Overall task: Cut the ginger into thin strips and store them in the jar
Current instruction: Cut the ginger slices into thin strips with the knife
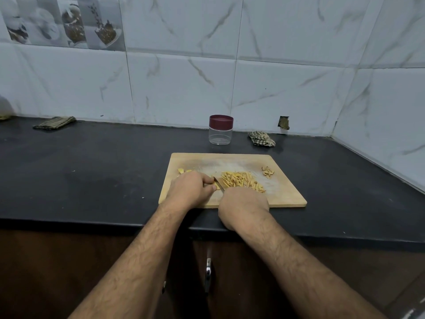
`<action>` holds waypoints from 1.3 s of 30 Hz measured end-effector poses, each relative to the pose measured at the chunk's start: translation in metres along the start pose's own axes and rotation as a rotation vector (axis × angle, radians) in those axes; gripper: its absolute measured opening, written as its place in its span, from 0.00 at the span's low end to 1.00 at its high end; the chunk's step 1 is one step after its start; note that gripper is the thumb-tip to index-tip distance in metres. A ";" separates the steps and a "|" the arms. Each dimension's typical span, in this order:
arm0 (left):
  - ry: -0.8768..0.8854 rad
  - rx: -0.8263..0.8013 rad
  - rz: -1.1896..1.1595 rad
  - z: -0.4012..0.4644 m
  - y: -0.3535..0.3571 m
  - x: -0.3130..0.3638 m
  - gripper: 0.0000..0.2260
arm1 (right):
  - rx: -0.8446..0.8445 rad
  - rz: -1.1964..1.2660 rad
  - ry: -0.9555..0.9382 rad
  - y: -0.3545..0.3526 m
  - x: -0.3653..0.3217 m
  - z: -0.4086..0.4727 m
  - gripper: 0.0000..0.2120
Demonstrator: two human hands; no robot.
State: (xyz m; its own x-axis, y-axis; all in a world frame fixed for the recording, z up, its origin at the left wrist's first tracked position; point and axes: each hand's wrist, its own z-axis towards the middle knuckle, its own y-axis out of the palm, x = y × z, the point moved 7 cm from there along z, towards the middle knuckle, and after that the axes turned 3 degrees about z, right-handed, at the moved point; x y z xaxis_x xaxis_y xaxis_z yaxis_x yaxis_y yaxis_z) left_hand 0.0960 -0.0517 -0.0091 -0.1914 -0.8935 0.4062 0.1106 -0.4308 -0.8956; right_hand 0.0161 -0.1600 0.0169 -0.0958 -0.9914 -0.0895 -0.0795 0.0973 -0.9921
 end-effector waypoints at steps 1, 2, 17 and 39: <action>0.000 0.000 -0.001 0.000 0.000 0.000 0.14 | 0.000 -0.002 0.000 0.000 0.000 -0.001 0.14; -0.002 0.001 0.003 0.000 0.000 0.000 0.14 | 0.000 -0.001 0.000 0.000 0.001 -0.002 0.14; -0.014 0.010 -0.033 -0.002 0.000 -0.001 0.14 | -0.005 0.029 0.044 0.002 0.021 -0.012 0.13; 0.022 0.038 -0.052 0.003 0.003 -0.004 0.14 | -0.007 0.021 -0.003 -0.002 -0.001 0.001 0.13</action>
State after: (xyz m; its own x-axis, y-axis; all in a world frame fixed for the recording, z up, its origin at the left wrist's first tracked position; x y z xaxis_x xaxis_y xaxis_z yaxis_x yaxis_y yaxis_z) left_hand 0.1003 -0.0498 -0.0125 -0.2189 -0.8670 0.4476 0.1369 -0.4815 -0.8657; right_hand 0.0175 -0.1598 0.0185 -0.0941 -0.9894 -0.1109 -0.0845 0.1190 -0.9893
